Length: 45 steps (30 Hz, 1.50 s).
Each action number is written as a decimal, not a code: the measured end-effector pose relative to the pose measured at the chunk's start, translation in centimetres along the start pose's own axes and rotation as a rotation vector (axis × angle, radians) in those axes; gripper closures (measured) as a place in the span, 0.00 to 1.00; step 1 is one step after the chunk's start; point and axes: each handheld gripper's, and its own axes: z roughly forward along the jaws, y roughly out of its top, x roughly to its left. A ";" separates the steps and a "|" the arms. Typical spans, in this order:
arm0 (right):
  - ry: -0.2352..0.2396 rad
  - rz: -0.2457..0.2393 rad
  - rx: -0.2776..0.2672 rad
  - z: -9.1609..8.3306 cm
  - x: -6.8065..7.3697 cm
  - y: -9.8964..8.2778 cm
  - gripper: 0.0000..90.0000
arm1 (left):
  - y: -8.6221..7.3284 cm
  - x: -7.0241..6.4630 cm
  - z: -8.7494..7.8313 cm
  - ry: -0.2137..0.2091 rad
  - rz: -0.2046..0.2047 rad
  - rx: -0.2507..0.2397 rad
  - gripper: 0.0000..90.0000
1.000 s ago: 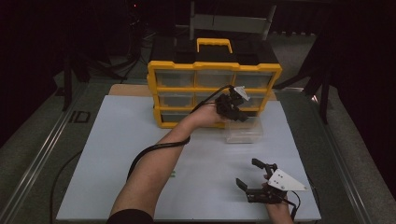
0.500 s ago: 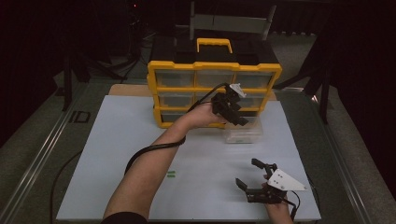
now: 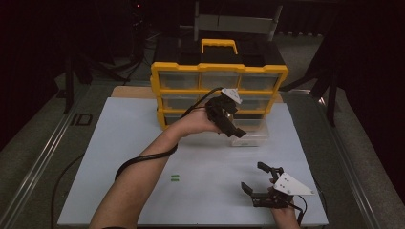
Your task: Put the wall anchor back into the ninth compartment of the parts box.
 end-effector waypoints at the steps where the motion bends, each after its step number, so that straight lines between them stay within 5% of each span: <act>1: 0.000 0.000 0.000 0.0 0.0 0.0 0.11 | -0.2 -0.1 -0.3 0.002 0.001 -0.003 0.02; 19: -0.005 -0.011 0.003 0.1 0.1 0.0 0.11 | -4.4 -1.7 -5.2 0.011 0.003 -0.029 0.02; 45: -0.005 -0.010 0.011 0.2 0.2 0.0 0.11 | -12.5 -4.0 -8.0 0.030 -0.042 -0.037 0.05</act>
